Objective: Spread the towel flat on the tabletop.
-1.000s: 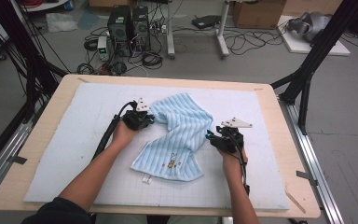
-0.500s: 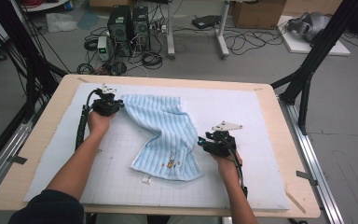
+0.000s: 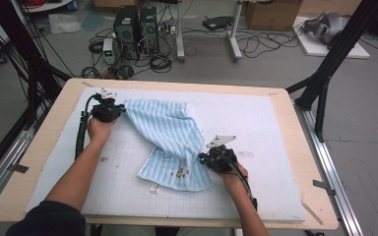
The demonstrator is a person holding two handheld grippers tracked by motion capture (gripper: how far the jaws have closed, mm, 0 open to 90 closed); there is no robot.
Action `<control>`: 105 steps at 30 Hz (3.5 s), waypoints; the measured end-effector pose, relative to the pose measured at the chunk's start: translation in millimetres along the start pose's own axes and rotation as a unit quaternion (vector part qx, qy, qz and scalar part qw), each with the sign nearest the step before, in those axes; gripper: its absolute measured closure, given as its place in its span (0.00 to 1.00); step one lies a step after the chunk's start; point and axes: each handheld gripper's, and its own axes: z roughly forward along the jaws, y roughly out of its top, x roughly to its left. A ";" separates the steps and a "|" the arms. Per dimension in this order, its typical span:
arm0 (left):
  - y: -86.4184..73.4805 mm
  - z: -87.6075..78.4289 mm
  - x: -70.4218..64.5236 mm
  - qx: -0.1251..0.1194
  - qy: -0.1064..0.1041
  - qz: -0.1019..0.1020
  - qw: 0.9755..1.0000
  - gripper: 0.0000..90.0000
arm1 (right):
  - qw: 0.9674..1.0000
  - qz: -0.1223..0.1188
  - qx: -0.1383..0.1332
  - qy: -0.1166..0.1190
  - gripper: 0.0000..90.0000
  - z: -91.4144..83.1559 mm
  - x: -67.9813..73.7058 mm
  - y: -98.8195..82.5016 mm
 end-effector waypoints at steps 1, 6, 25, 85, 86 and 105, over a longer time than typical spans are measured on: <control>0.0 -0.3 0.4 0.000 0.000 0.000 1.000 0.97 | 1.000 0.001 0.008 -0.009 0.97 -3.6 -1.0 -1.4; -1.4 -0.5 4.1 -0.001 -0.001 -0.006 1.000 0.98 | 0.999 -0.004 0.025 -0.023 0.97 -29.3 -8.2 -22.3; -25.7 -32.7 -24.7 -0.045 -0.105 -0.018 0.993 0.45 | 0.995 0.064 -0.066 -0.047 0.61 -46.3 -28.4 -29.4; -110.3 -128.3 -60.9 0.052 -0.252 0.058 0.965 0.92 | 0.990 0.098 -0.072 -0.078 0.35 -35.5 -30.9 -31.5; -113.4 -131.1 -55.8 0.050 -0.248 0.041 0.967 0.87 | 0.989 0.101 -0.074 -0.077 0.35 -35.4 -30.7 -30.9; -82.4 -110.4 -29.9 -0.062 -0.180 -0.007 0.982 0.46 | 0.992 0.085 -0.084 -0.028 0.36 21.4 -16.1 33.7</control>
